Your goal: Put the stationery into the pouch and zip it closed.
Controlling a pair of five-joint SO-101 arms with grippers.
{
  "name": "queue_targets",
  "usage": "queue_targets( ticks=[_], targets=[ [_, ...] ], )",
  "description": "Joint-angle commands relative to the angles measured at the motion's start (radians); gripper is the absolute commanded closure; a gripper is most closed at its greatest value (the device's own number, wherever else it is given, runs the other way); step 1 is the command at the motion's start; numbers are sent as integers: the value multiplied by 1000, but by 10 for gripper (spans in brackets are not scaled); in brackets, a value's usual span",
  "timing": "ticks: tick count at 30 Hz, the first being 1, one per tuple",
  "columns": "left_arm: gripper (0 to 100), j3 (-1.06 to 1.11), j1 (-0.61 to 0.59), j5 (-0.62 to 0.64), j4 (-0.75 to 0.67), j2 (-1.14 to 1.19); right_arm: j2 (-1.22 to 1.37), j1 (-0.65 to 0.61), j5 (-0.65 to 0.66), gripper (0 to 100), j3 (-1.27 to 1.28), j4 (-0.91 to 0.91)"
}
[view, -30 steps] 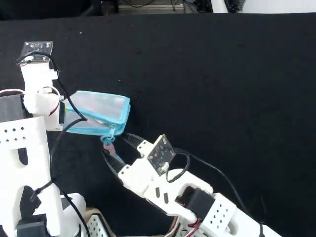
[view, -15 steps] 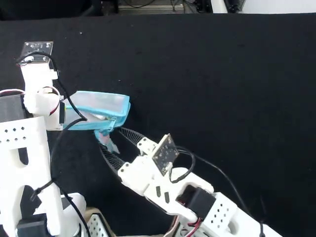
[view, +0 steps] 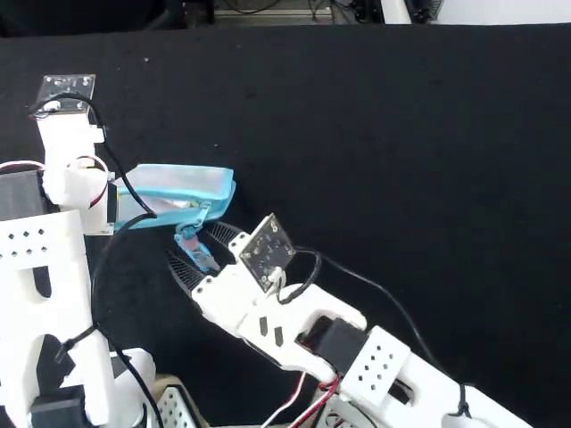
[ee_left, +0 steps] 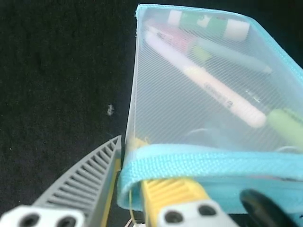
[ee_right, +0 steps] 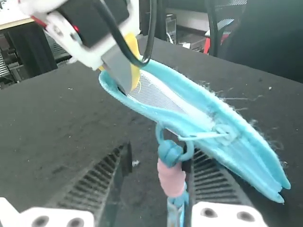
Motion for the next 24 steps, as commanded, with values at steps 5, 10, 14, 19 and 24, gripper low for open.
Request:
queue_targets(
  ticks=[5, 10, 14, 19, 24],
  targets=[
    [970, -47, -13, -11, 8, -15, -168, 14, -8, 825, -71, 115],
    [970, -47, -13, -11, 8, -15, -202, 14, -8, 825, -71, 149],
    [970, -47, -13, -11, 8, -15, -202, 17, -8, 825, -71, 147],
    [970, -47, -13, -11, 8, -15, -202, 92, -9, 825, -73, 146],
    [970, -47, -13, -11, 8, -15, -202, 104, -9, 913, -76, 146]
  ],
)
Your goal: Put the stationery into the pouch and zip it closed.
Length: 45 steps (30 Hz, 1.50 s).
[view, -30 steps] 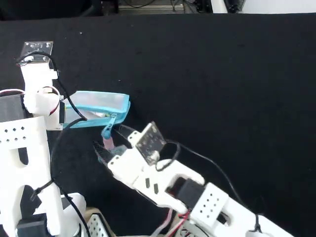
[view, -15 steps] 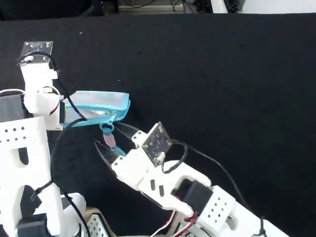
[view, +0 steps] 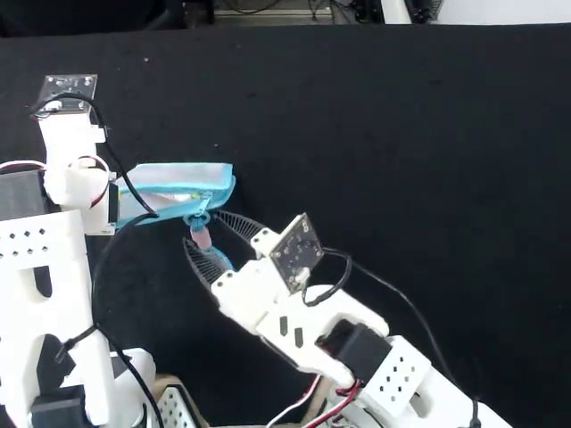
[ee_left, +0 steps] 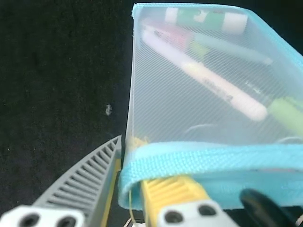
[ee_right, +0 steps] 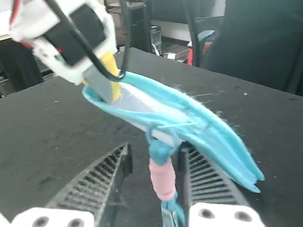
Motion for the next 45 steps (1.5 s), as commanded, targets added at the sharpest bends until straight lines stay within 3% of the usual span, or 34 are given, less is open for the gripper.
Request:
queue_targets(
  ticks=[1, 2, 9, 16, 30, 41, 45],
  targets=[
    [970, -47, -13, -12, 8, -15, -36, 28, -3, 956, -77, -3],
    [970, -47, -13, -12, 8, -15, -36, 28, 3, 989, -79, -14],
    [970, -47, -13, -12, 8, -15, -35, 26, 29, 978, -53, -37],
    [970, -47, -13, -12, 8, -15, -35, -11, 20, 833, 8, -37],
    [970, -47, -13, -12, 8, -15, 62, -43, 21, 858, 61, -173],
    [970, -47, -13, -14, 8, -15, 177, -43, 21, 858, -53, -207],
    [970, -47, -13, -14, 8, -15, 179, -35, 29, 962, -44, -207]
  ],
)
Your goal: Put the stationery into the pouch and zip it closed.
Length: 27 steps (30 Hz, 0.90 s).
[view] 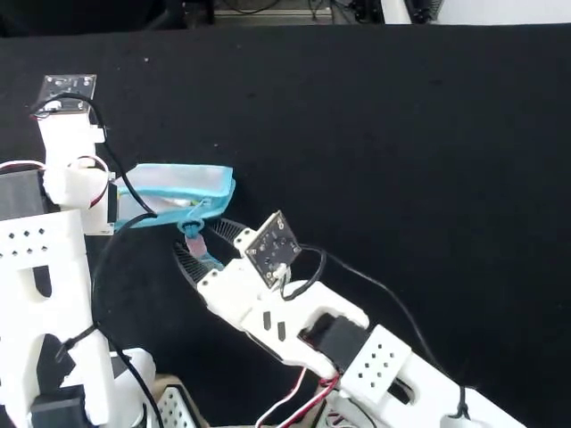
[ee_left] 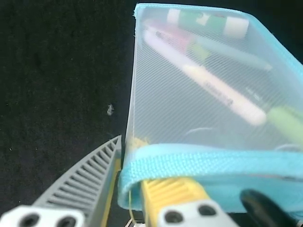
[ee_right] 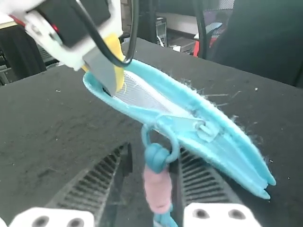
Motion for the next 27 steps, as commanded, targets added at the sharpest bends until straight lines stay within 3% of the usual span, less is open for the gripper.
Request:
queue_targets(
  ticks=[1, 5, 10, 14, 22, 27],
  targets=[
    [970, -47, -13, -9, 8, -15, -2, 14, 12, 994, -68, -31],
    [970, -48, -13, -9, 3, -15, -5, 110, 12, 987, -117, 35],
    [970, -79, -12, -8, -15, -15, -5, 137, 15, 988, -349, 371],
    [970, -137, -12, -8, 12, -14, 4, 138, 133, 988, -570, 574],
    [965, -246, 93, -6, 46, -5, 139, 140, 270, 988, -704, 620],
    [820, -275, 122, 97, 43, -5, 191, 178, 304, 988, -730, 675]
  ],
)
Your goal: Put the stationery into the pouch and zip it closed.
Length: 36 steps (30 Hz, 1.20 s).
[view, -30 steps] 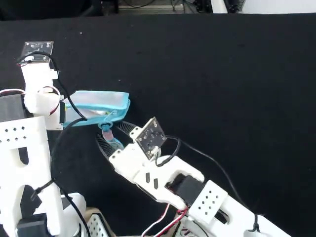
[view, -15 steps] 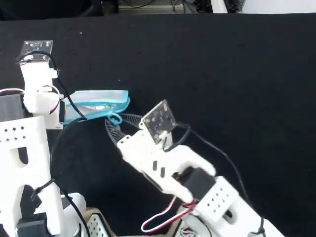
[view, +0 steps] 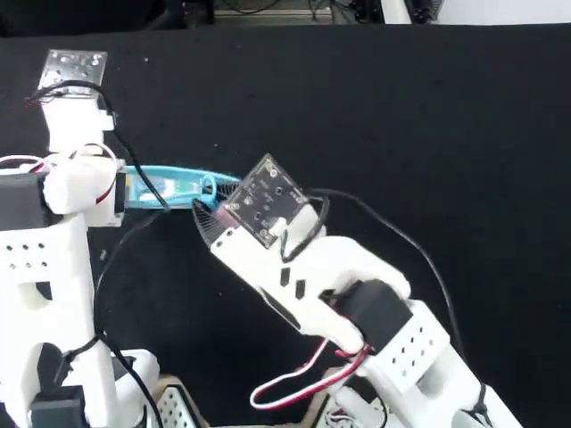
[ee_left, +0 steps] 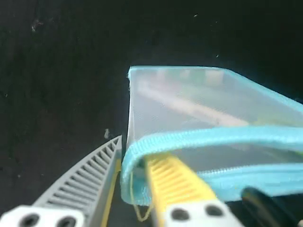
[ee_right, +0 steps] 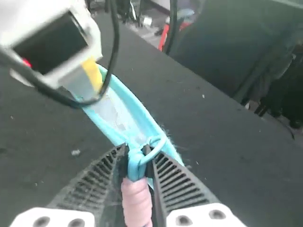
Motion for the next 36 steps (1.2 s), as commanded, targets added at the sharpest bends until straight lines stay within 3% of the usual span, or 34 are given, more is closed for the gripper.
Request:
queue_targets(
  ticks=[1, 7, 13, 18, 26, 32, 36],
  targets=[
    [792, -79, 30, 106, -8, -6, 2, 46, 18, 988, -67, 60],
    [774, -88, 31, 138, -95, -18, -73, 92, 20, 988, -21, 97],
    [774, -237, 22, 129, 12, -21, -90, 91, 15, 988, 114, -63],
    [794, -249, -47, 92, 9, -146, -90, 91, 14, 988, 128, -98],
    [798, -42, -38, -29, 9, -394, -88, 91, 14, 988, 128, -155],
    [798, 216, 160, -95, 9, -531, -88, 91, 14, 988, 128, -157],
    [798, 349, 208, -97, -46, -551, -88, 91, 14, 988, 128, -153]
  ],
)
